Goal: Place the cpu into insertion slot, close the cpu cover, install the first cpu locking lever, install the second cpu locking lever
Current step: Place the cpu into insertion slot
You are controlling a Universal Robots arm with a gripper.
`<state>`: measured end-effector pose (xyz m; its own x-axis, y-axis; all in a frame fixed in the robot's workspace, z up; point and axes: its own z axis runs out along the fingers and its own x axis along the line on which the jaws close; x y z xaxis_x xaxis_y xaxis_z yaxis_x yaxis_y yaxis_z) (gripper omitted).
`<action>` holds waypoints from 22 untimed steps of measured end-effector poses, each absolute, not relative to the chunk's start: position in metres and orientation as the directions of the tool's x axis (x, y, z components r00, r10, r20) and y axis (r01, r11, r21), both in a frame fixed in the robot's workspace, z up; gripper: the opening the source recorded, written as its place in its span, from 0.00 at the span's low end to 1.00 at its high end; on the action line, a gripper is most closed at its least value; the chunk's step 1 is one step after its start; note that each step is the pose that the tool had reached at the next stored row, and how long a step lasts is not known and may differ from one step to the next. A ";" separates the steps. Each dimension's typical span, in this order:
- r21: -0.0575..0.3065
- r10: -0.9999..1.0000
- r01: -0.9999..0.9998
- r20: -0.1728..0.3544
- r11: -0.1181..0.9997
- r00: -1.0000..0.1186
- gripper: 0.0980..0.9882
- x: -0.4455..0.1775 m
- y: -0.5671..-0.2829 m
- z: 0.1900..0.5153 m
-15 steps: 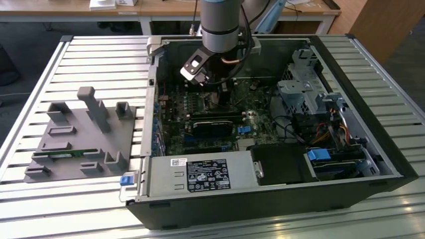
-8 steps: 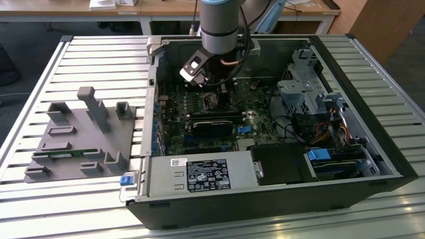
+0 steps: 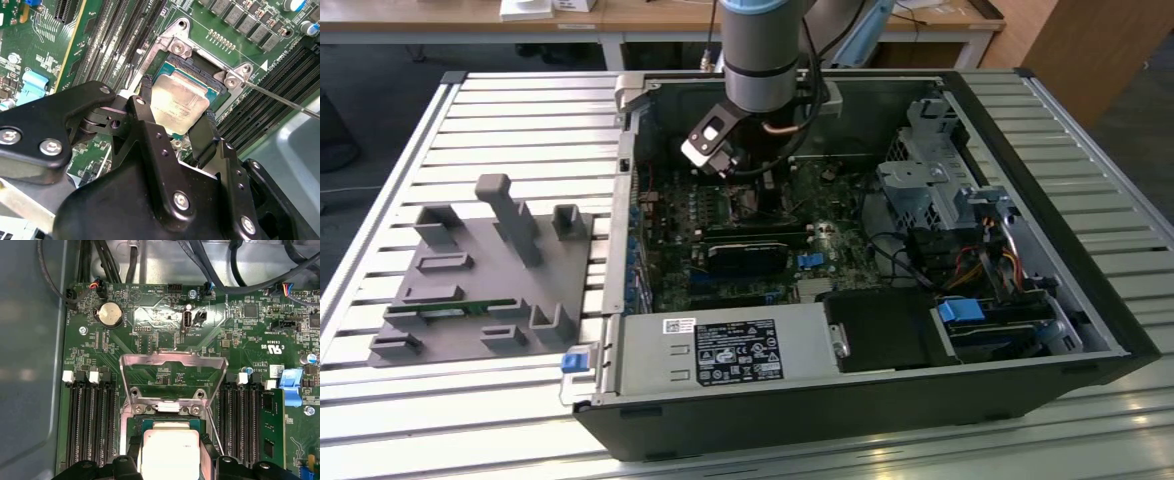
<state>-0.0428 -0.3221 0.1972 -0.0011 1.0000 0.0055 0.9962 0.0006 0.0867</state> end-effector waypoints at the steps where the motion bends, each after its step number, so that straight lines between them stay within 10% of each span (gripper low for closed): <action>1: 0.087 1.000 0.996 0.006 0.001 -0.001 0.50 -0.043 -0.322 0.197; 22: 0.086 1.000 0.996 0.005 0.001 -0.001 0.50 -0.043 -0.322 0.194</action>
